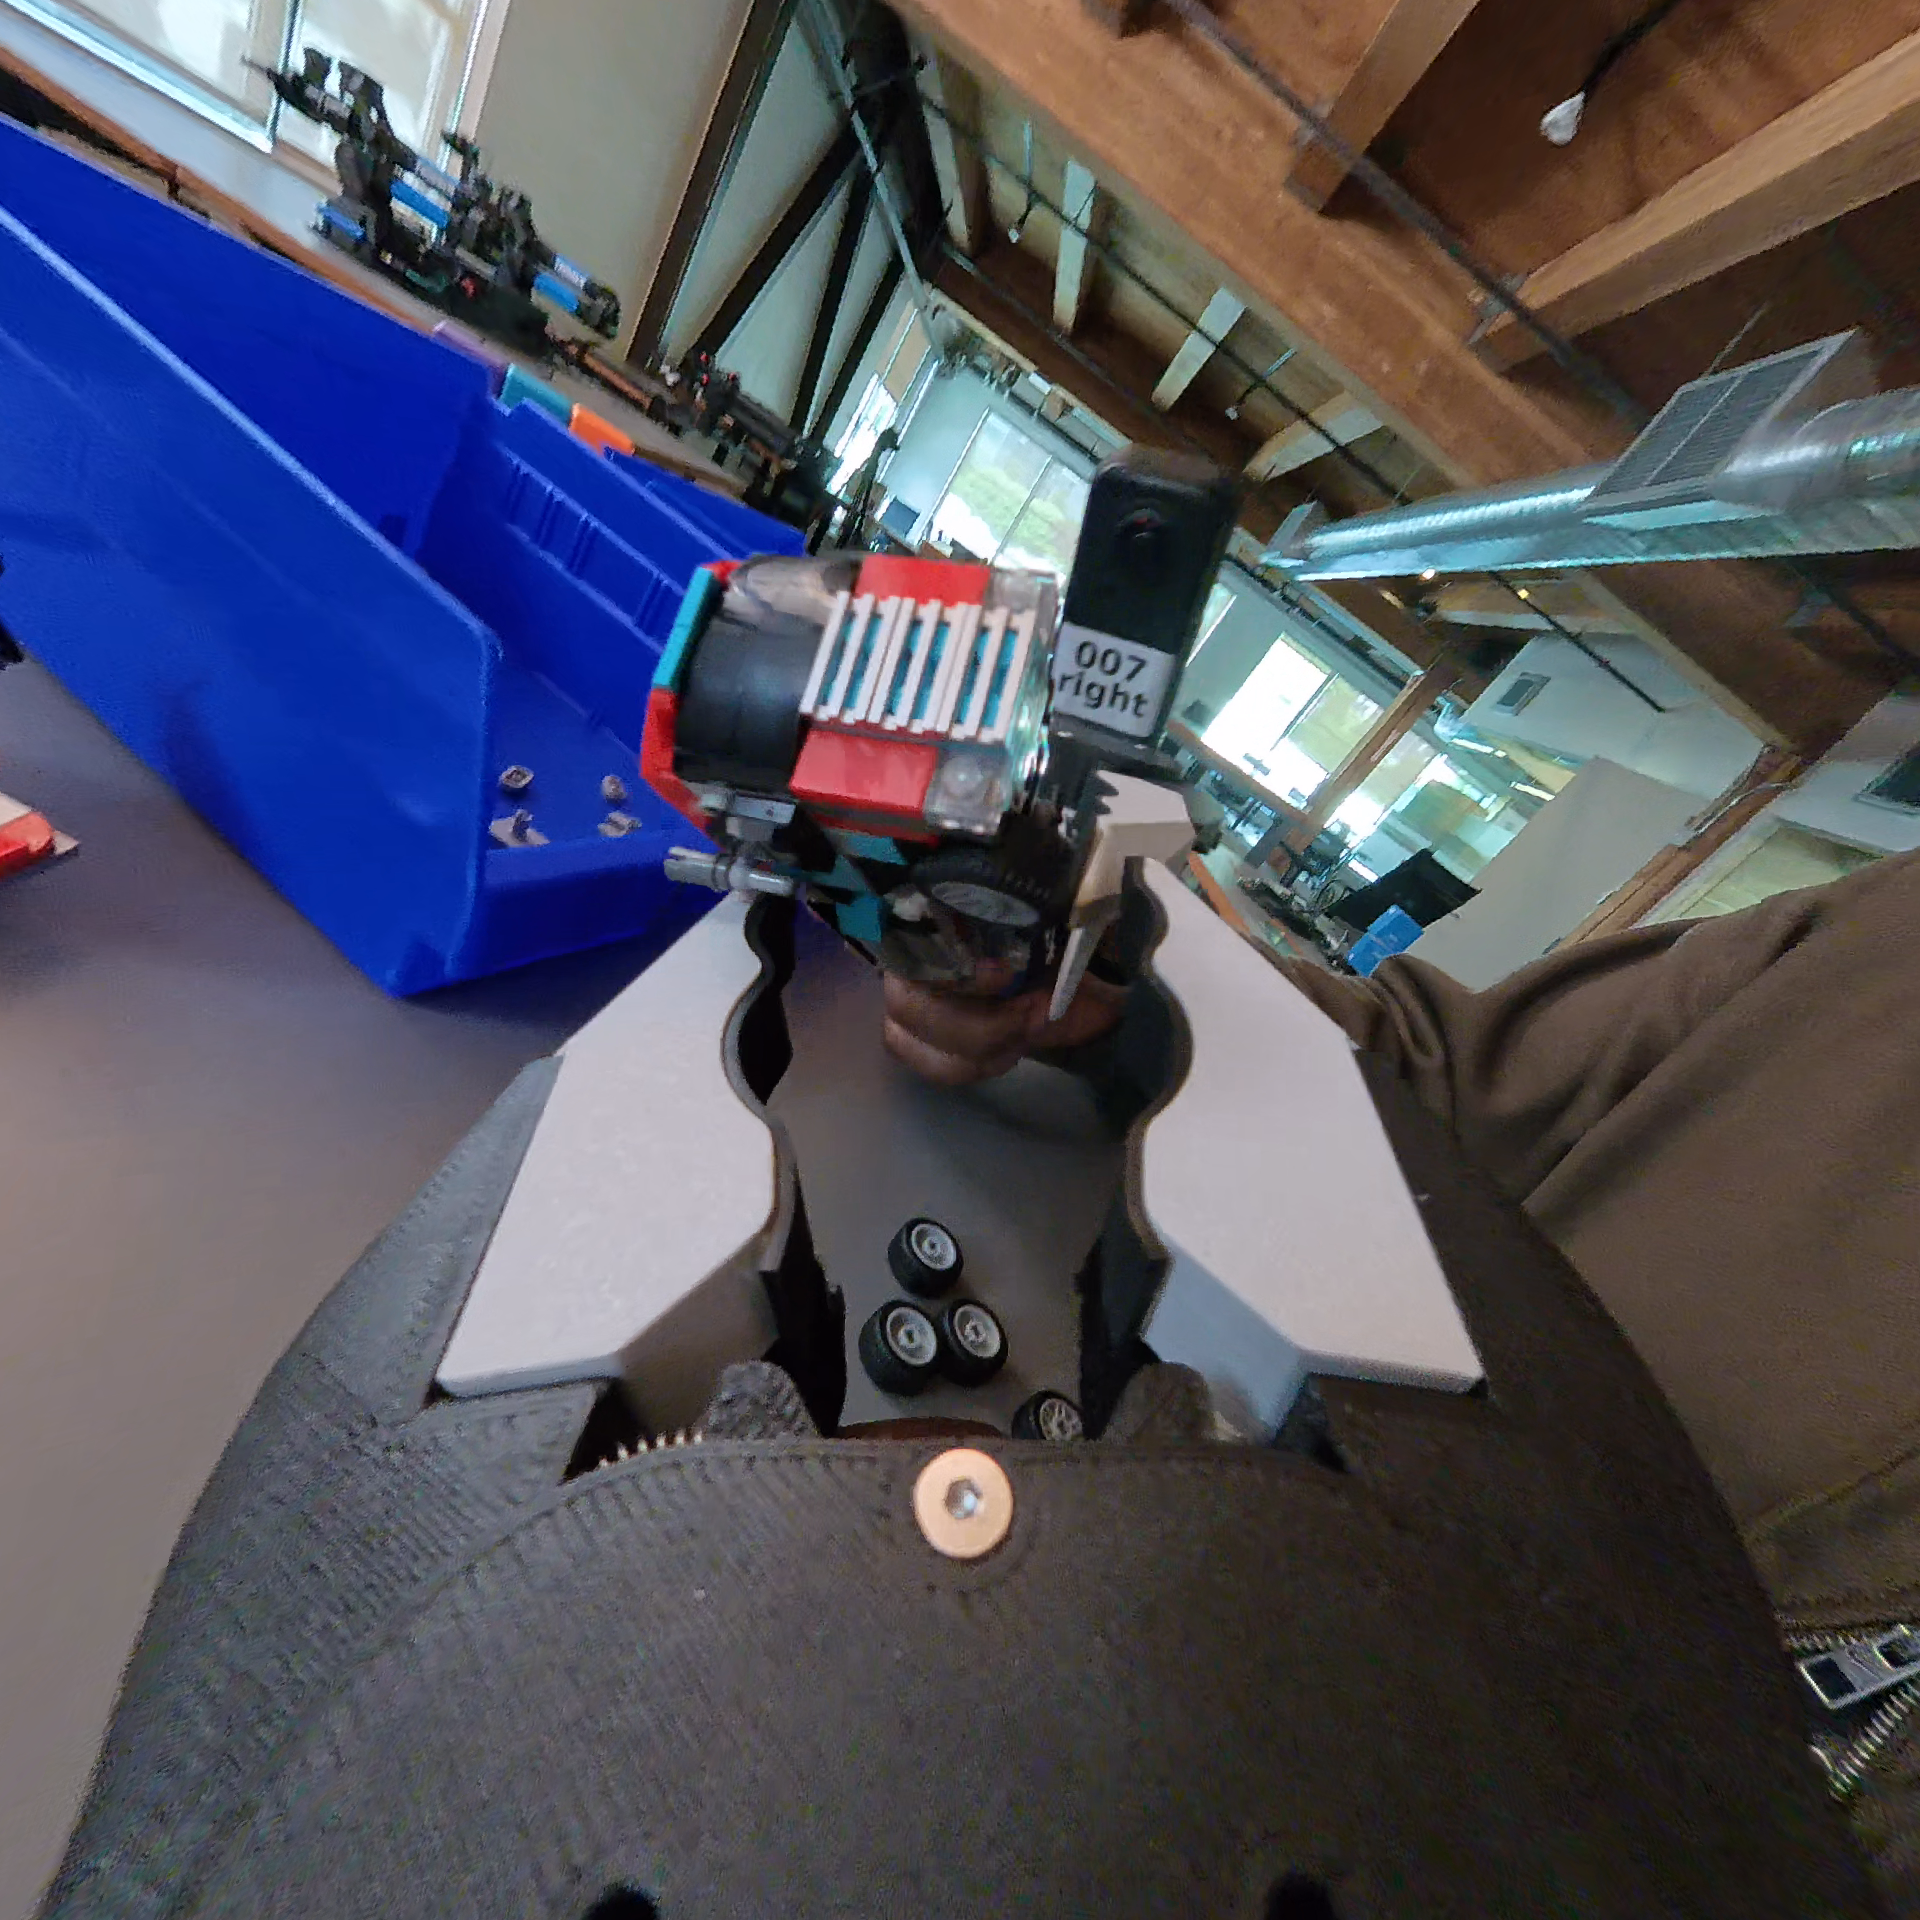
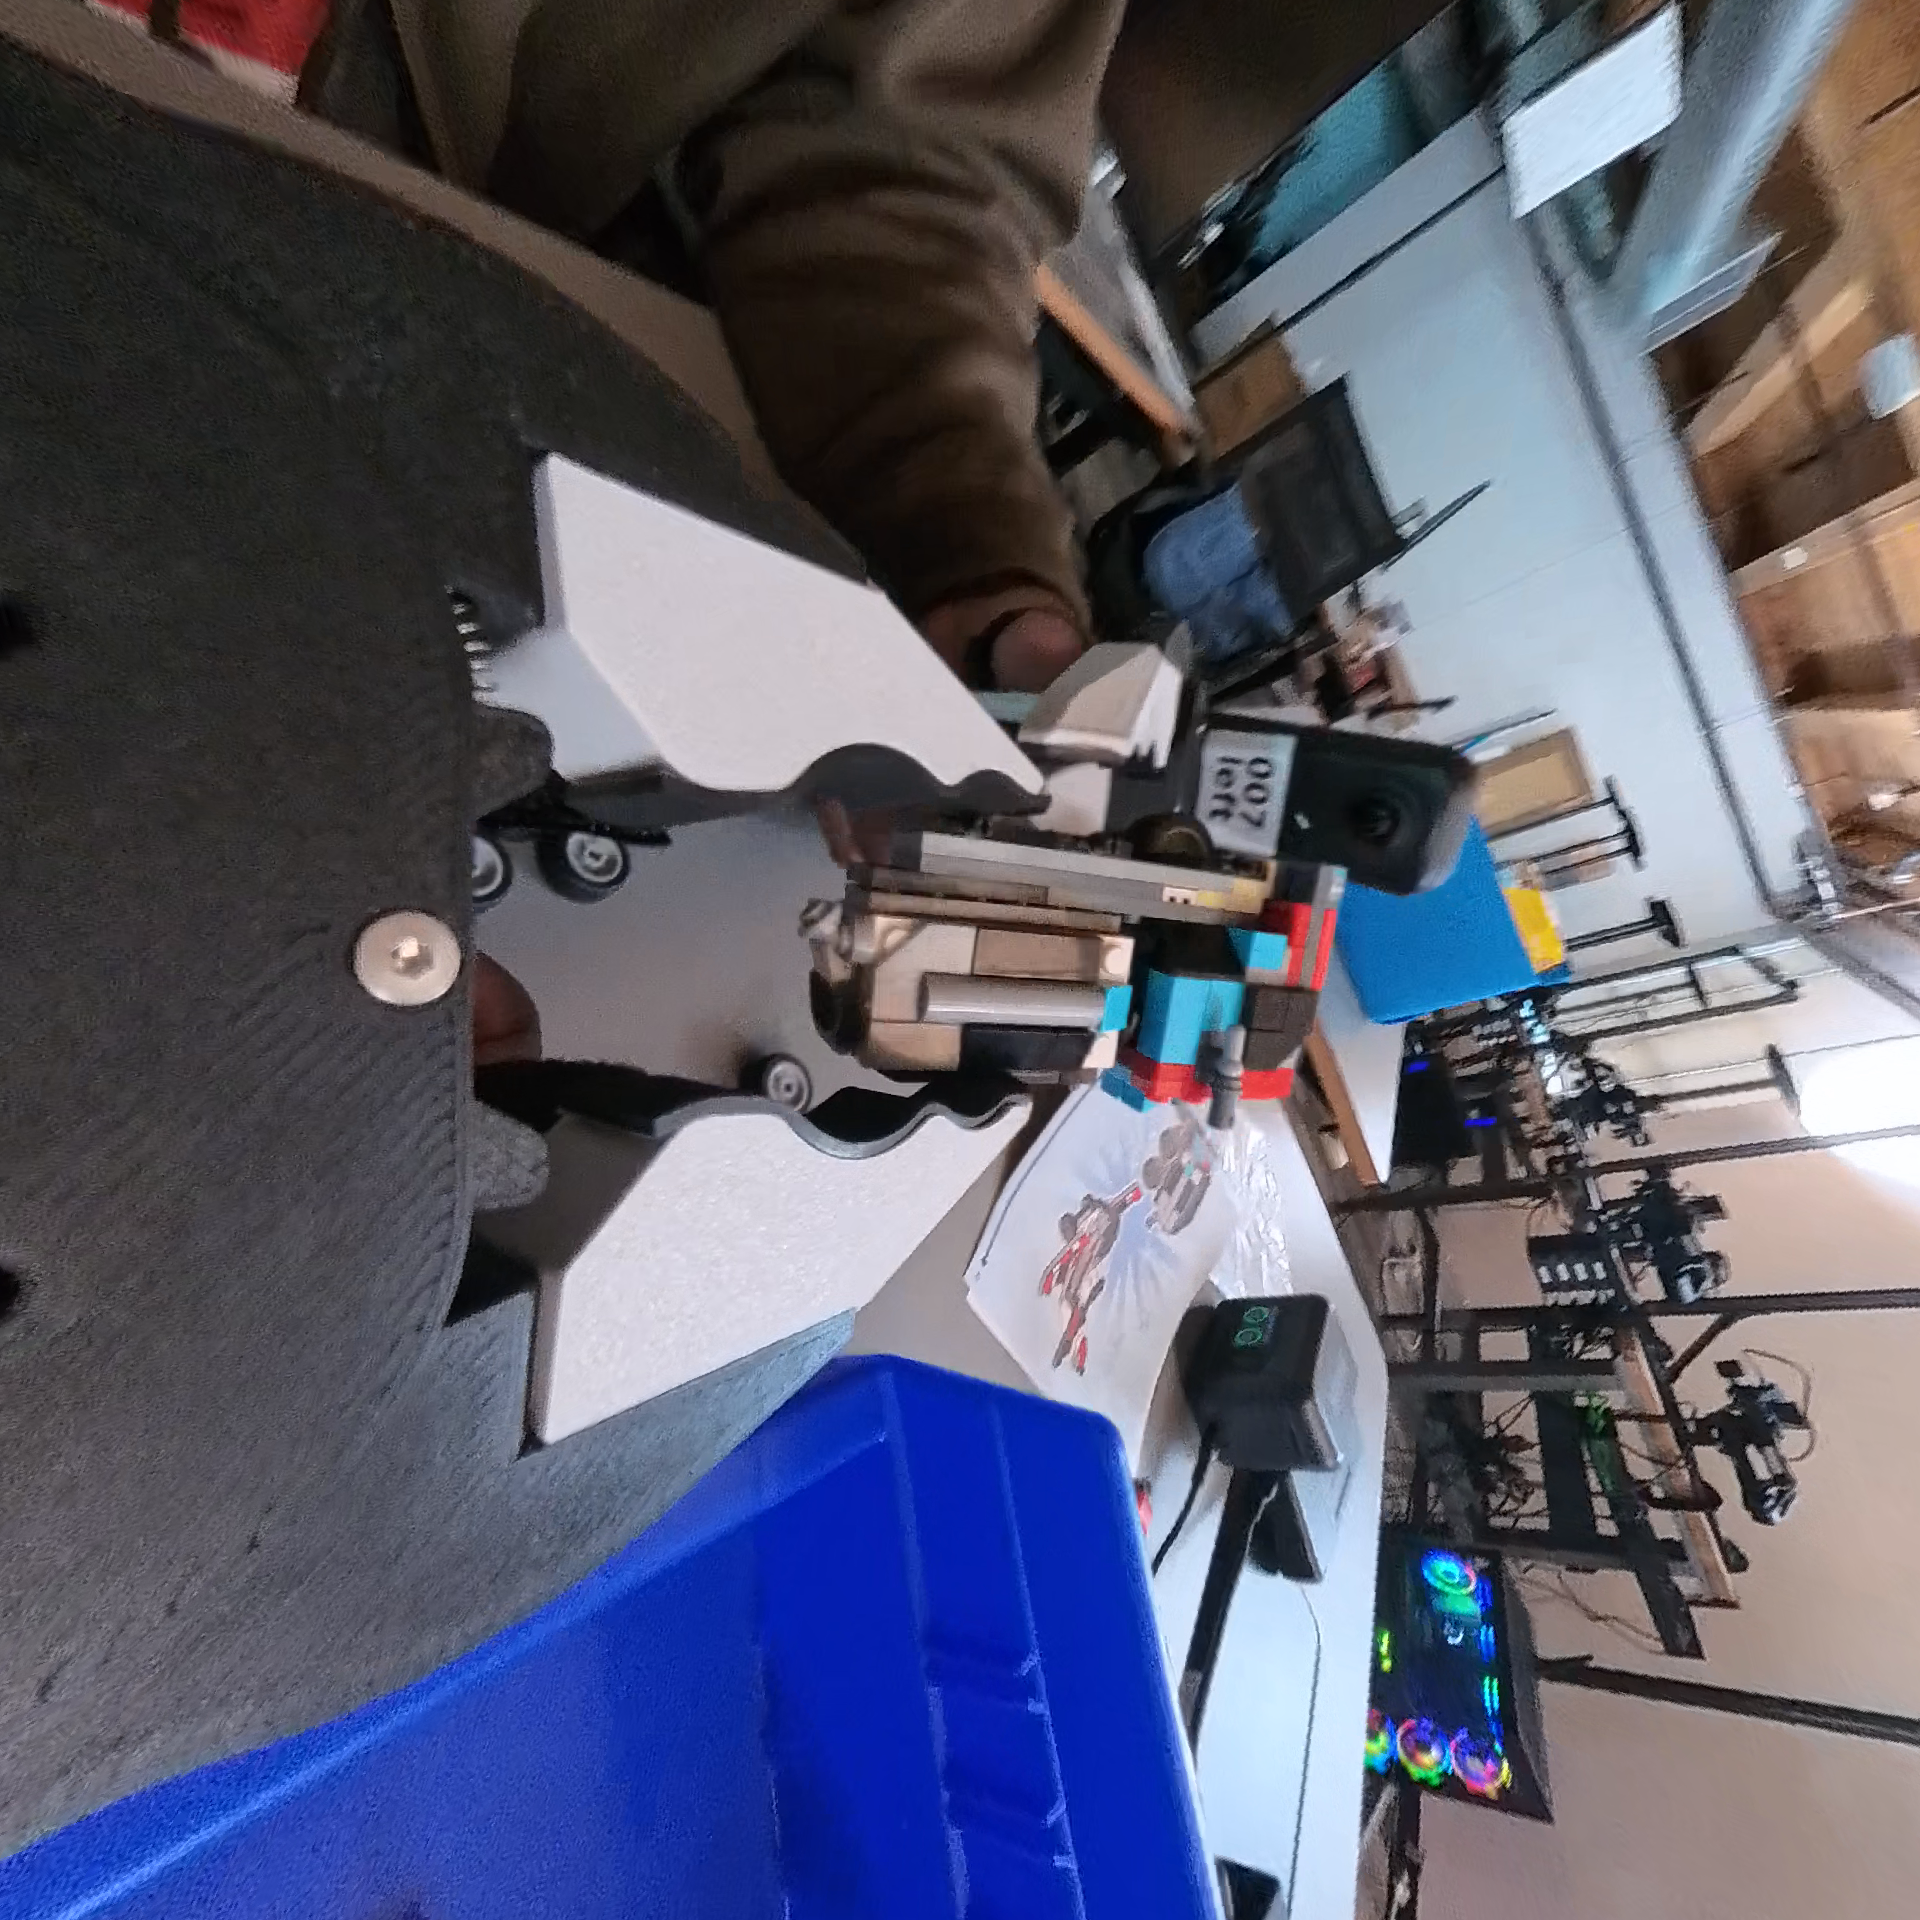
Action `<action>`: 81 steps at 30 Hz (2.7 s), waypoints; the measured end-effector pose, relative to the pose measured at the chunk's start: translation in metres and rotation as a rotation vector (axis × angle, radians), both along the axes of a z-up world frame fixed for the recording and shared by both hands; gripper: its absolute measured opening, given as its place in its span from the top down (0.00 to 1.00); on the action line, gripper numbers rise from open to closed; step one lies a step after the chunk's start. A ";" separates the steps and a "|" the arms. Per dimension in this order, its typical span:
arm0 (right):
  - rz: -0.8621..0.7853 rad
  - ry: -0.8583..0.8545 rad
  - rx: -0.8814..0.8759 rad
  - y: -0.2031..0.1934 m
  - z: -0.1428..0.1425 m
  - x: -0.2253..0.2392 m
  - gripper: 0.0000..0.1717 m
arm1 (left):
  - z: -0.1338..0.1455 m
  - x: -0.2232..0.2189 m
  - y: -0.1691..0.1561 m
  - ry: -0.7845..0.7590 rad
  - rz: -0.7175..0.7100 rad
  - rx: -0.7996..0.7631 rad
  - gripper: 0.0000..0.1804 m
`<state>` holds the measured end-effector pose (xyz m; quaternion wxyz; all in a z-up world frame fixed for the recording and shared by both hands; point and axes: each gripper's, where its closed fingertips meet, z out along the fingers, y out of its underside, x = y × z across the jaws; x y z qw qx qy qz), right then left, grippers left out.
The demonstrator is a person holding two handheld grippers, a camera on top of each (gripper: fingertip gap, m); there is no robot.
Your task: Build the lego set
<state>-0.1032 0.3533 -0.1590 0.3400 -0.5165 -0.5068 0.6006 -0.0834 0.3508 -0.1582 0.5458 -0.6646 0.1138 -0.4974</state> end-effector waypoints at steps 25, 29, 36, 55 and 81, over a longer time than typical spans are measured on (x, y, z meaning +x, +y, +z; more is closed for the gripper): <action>-0.038 0.122 -0.307 0.016 0.016 0.001 0.72 | 0.013 -0.019 0.022 -0.393 0.257 -0.018 0.59; -0.033 0.127 -0.310 0.012 0.017 -0.001 0.72 | 0.016 -0.016 0.020 -0.404 0.247 -0.001 0.59; -0.034 0.131 -0.293 0.011 0.019 -0.002 0.71 | 0.022 -0.022 0.014 -0.479 0.211 0.008 0.61; 0.059 -0.055 -0.356 0.005 0.004 0.001 0.60 | 0.012 -0.043 0.020 -0.523 0.210 -0.128 0.63; 0.057 0.162 -0.599 -0.003 0.024 -0.006 0.69 | 0.029 -0.005 0.010 -0.399 0.177 0.002 0.60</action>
